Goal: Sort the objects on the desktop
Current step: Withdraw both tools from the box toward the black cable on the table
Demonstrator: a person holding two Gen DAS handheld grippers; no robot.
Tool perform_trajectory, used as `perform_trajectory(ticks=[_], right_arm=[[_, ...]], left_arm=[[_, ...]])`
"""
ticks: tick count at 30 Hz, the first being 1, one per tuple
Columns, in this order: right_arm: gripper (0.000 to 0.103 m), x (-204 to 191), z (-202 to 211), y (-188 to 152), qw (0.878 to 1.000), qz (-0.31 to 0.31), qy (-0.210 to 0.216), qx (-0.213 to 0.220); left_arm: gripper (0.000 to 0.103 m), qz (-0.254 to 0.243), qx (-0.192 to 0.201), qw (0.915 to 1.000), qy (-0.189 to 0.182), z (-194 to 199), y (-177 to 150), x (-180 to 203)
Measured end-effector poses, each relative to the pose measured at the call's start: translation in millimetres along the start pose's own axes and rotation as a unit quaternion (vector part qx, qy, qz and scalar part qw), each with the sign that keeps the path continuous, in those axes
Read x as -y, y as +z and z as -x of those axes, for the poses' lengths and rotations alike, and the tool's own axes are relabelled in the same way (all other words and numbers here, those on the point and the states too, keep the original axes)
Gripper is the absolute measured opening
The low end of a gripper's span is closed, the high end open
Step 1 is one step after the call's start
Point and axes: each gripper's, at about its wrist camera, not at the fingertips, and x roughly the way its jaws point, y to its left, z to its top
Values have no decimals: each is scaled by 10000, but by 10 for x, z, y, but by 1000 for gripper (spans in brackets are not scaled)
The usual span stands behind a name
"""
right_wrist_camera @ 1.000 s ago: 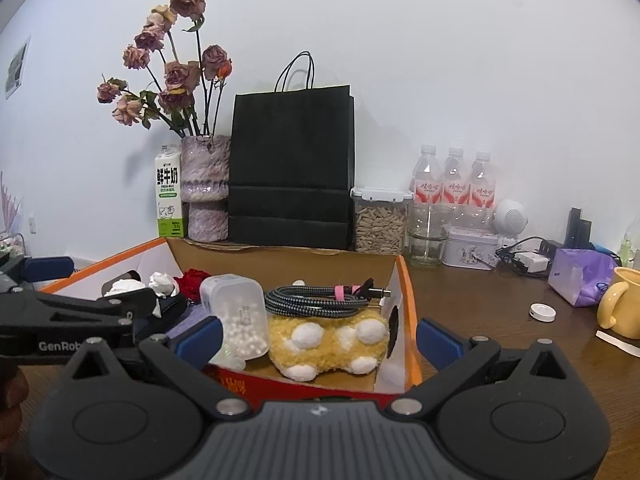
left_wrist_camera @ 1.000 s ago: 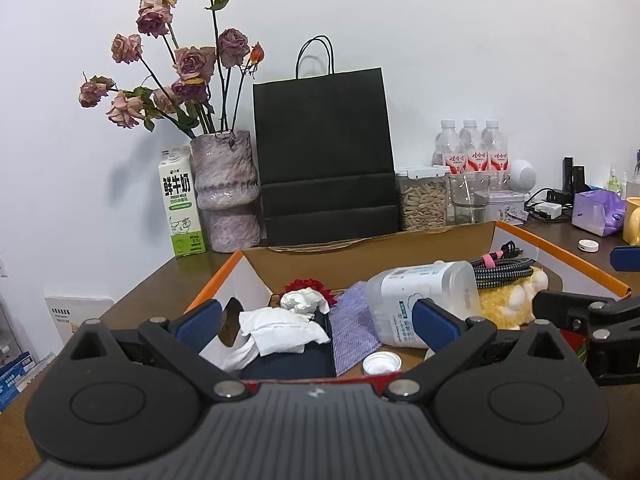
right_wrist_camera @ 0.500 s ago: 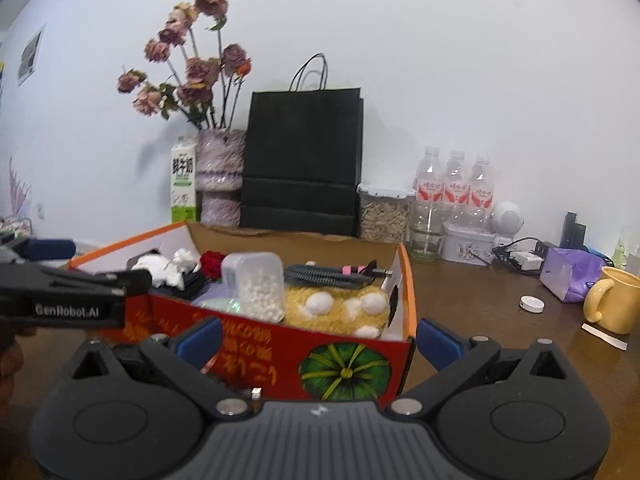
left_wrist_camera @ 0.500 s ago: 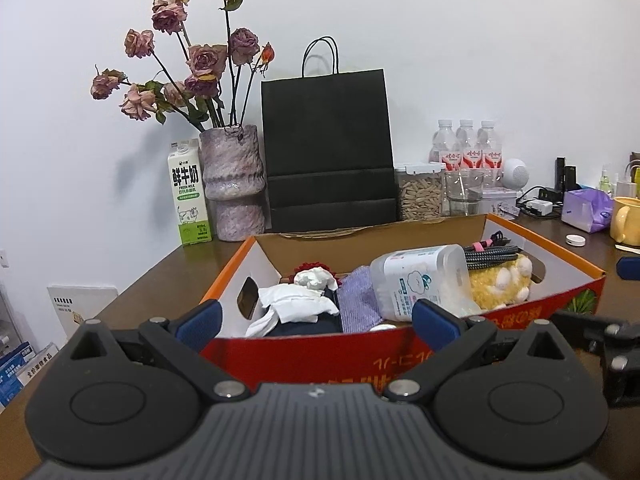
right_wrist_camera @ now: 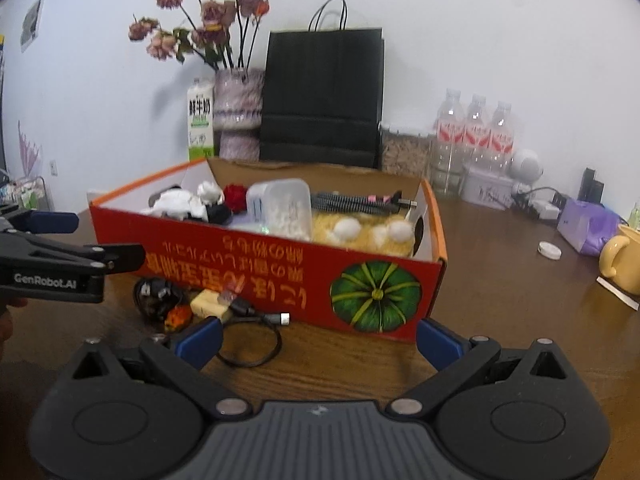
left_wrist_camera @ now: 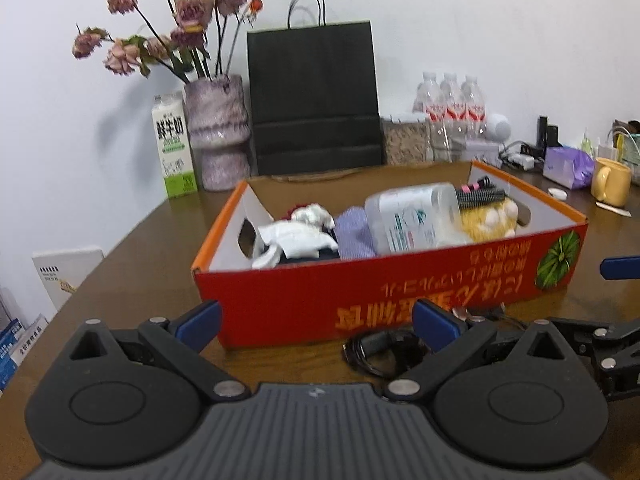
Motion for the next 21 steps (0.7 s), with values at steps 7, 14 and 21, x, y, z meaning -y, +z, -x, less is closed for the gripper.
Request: perform_trajectory(ticks=[7, 14, 21], right_arm=[[103, -24, -102, -32, 9994, 20, 122, -316], [103, -41, -206, -27, 9980, -70, 121, -612], [103, -20, -284, -28, 9965, -203, 125, -803]], left_arm=[[103, -62, -416, 9990, -179, -93, -69, 5], [103, 0, -592, 9973, -426, -186, -82, 28], [103, 266, -767, 9949, -600, -328, -49, 34]])
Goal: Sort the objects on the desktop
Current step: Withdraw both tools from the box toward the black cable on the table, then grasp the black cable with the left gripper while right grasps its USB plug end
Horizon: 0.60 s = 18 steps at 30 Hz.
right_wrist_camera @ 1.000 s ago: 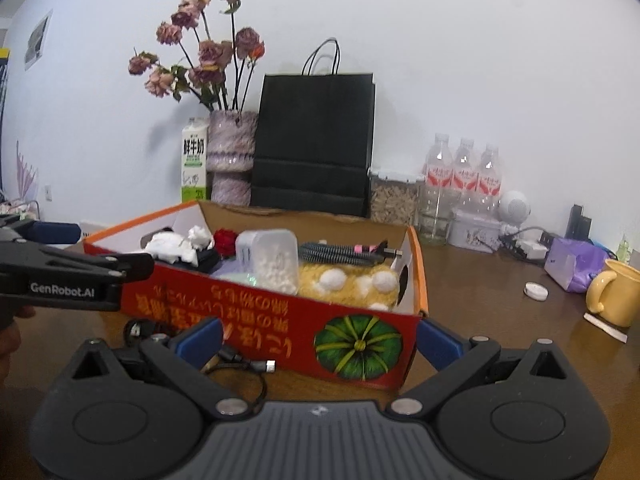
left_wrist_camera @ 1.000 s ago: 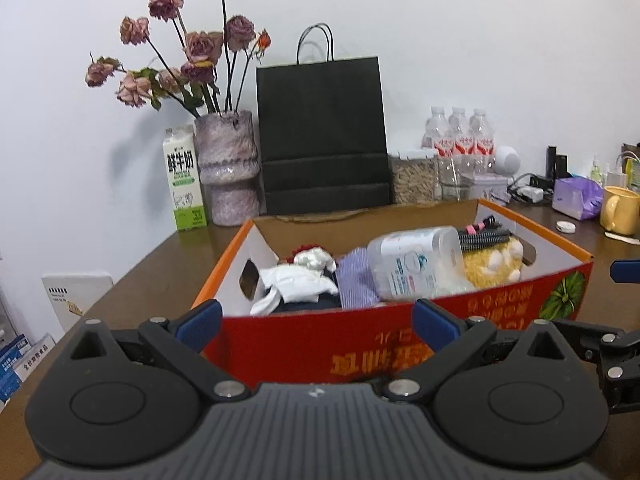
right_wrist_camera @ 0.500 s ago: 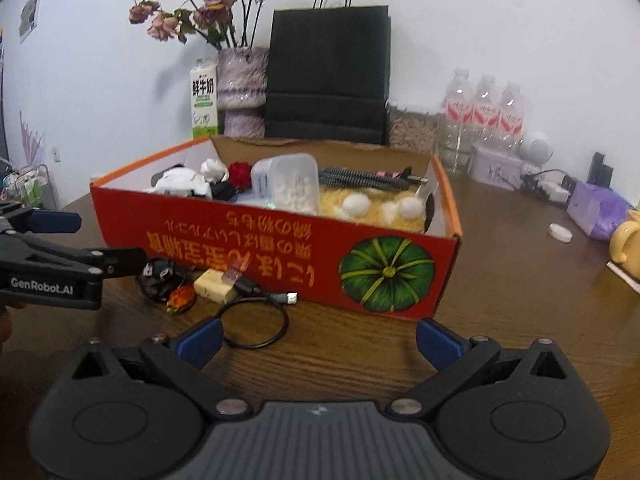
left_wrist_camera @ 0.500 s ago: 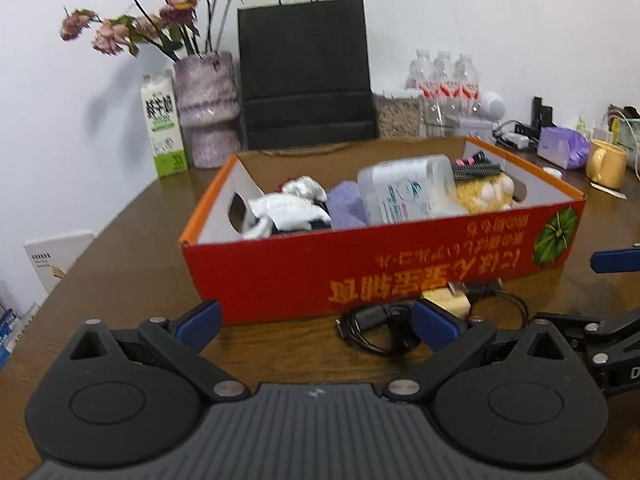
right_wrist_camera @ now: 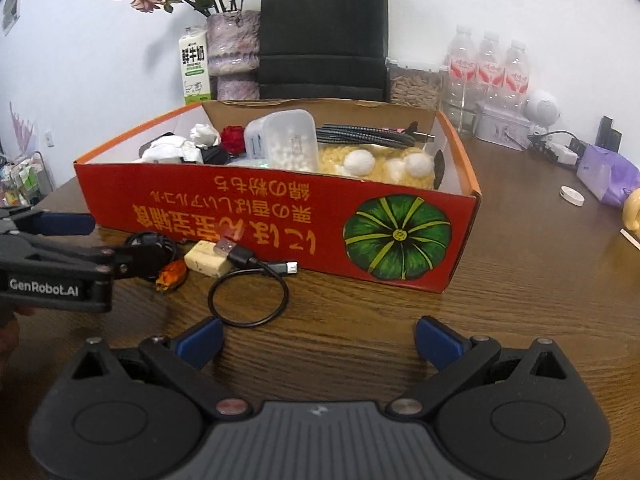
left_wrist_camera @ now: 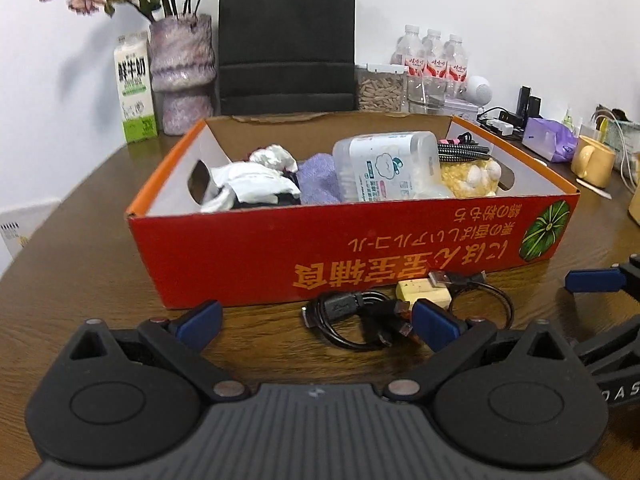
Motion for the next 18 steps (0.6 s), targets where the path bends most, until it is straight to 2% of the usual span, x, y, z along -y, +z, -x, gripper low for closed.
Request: perform_trajectory(ticks=[4, 16, 18], right_arm=[[103, -10, -2, -1, 10000, 14, 6, -2], [103, -54, -26, 15, 10000, 56, 53, -9], [103, -56, -26, 15, 10000, 56, 52, -9]], left_arm=[[99, 165, -31, 9998, -138, -37, 8, -14], [57, 391, 8, 9965, -743, -19, -20, -27], [55, 384, 23, 9965, -737, -6, -25, -18]])
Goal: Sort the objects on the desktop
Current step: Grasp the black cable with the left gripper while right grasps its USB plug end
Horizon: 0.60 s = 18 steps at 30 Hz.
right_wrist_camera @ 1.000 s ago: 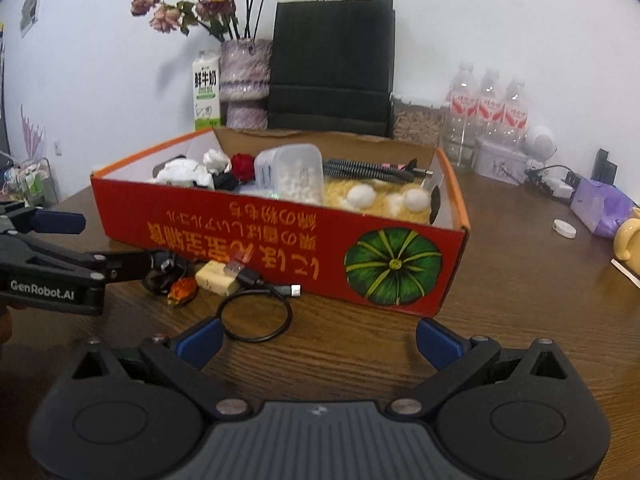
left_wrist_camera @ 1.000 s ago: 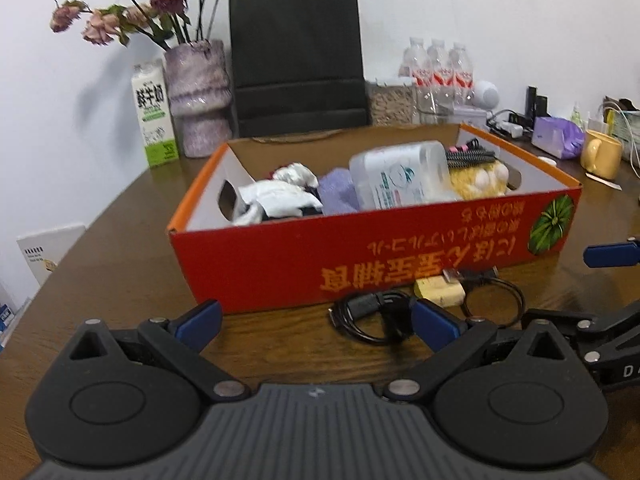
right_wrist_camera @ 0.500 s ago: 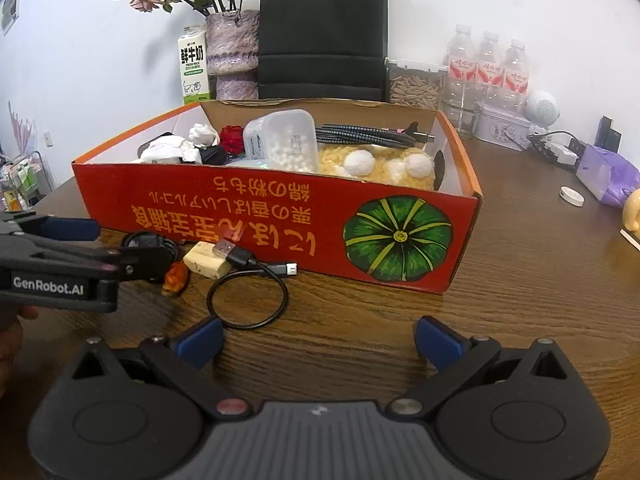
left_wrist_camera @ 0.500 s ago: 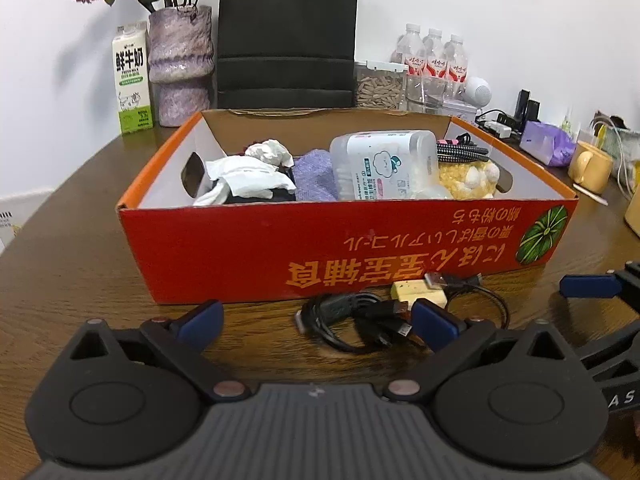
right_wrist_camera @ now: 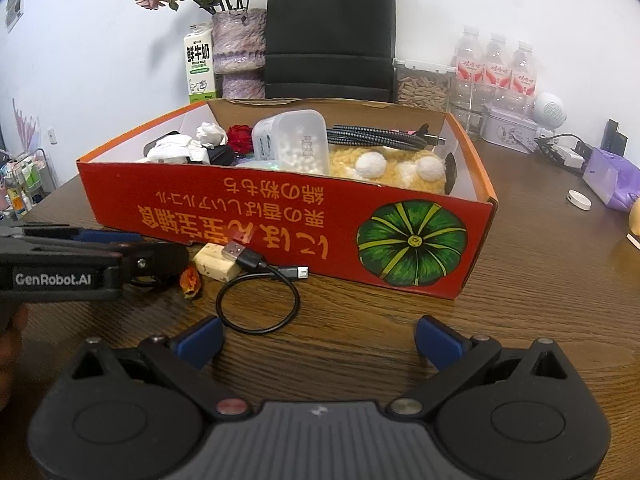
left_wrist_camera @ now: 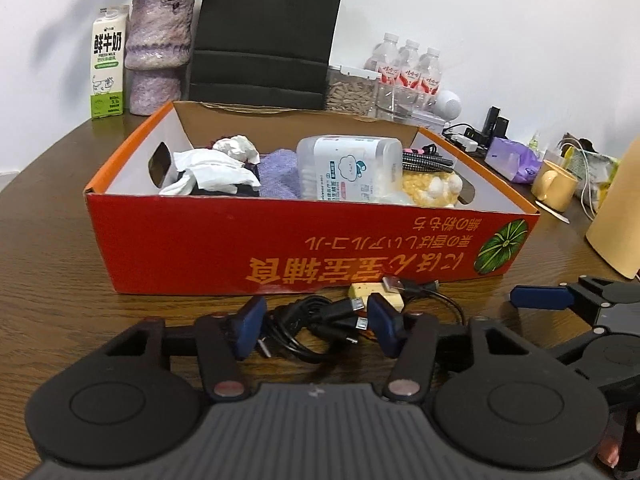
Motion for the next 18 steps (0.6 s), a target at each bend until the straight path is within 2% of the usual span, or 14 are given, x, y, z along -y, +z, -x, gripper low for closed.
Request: perform_trajectory(ticks=[4, 18], right_arm=[[103, 1, 0, 0, 10000, 2, 1, 0], [103, -9, -7, 9, 10000, -3, -14, -1]], left_arm=[[49, 37, 53, 10000, 52, 24, -15, -4], [43, 156, 328, 9992, 157, 149, -16, -91]])
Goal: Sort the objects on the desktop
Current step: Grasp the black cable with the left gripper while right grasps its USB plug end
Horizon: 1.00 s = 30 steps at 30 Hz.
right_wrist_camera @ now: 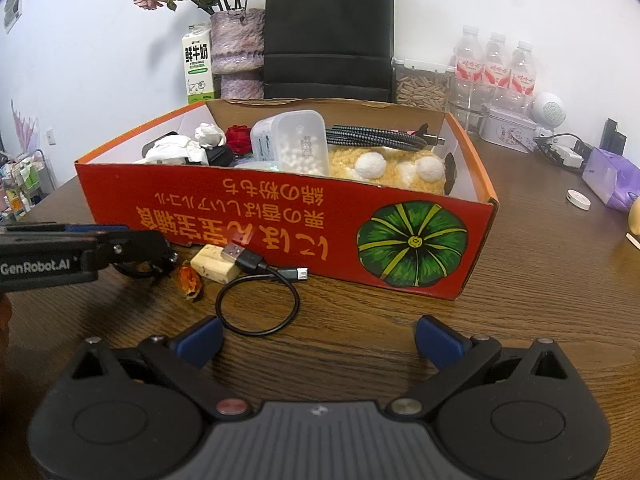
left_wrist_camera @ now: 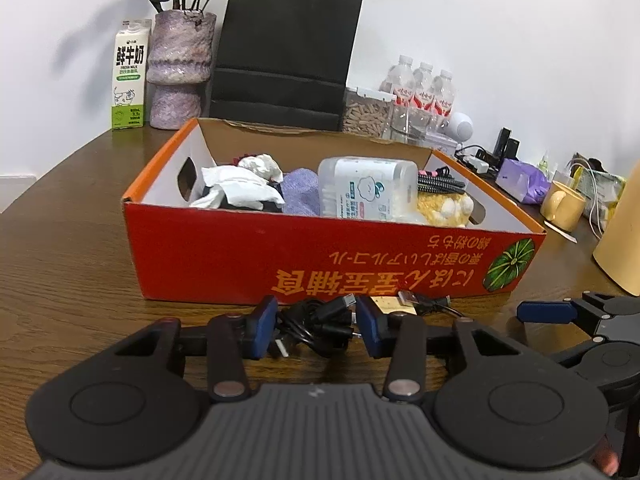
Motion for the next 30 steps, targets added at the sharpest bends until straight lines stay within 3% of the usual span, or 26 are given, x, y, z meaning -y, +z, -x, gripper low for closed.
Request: perform_trajectory(ticks=[10, 17, 20, 23, 26, 29, 30], right_arm=[[100, -123, -15, 44, 9999, -58, 76, 125], [84, -183, -99, 133, 9999, -74, -34, 116], [83, -141, -77, 157, 9996, -212, 48, 203], [62, -102, -91, 169, 9994, -298, 103, 168], [53, -94, -105, 186, 9994, -262, 138, 183], [35, -110, -118, 205, 9993, -198, 248, 196], [24, -120, -113, 201, 9992, -174, 290, 200]], left_arm=[[43, 139, 191, 9997, 119, 86, 13, -135], [43, 268, 205, 9993, 156, 112, 20, -251], [43, 287, 225, 9992, 154, 123, 18, -273], [43, 291, 241, 9992, 142, 127, 16, -277], [43, 276, 249, 9992, 135, 134, 14, -272], [43, 279, 247, 9992, 133, 132, 14, -272], [43, 279, 246, 9992, 135, 133, 14, -272]])
